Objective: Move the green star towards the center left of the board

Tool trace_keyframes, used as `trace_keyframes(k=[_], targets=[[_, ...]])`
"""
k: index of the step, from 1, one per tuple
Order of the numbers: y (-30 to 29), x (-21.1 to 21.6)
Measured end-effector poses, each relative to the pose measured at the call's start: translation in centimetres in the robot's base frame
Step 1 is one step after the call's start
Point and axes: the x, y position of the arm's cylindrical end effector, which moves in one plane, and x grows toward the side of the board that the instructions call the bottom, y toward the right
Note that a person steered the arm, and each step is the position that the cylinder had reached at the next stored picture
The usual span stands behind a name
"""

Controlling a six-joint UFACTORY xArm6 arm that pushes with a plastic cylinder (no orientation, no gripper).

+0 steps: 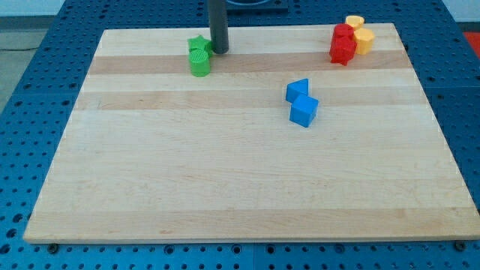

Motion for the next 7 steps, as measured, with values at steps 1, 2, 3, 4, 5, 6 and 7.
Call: trace_keyframes(k=[1,2,3,4,5,6,7], targets=[[-2.9,0.0],[-6.3,0.0],[-8.9,-0.7],[-10.7,-0.9],[-12.8,-0.9],[-15.0,-0.9],[-16.1,-0.3]])
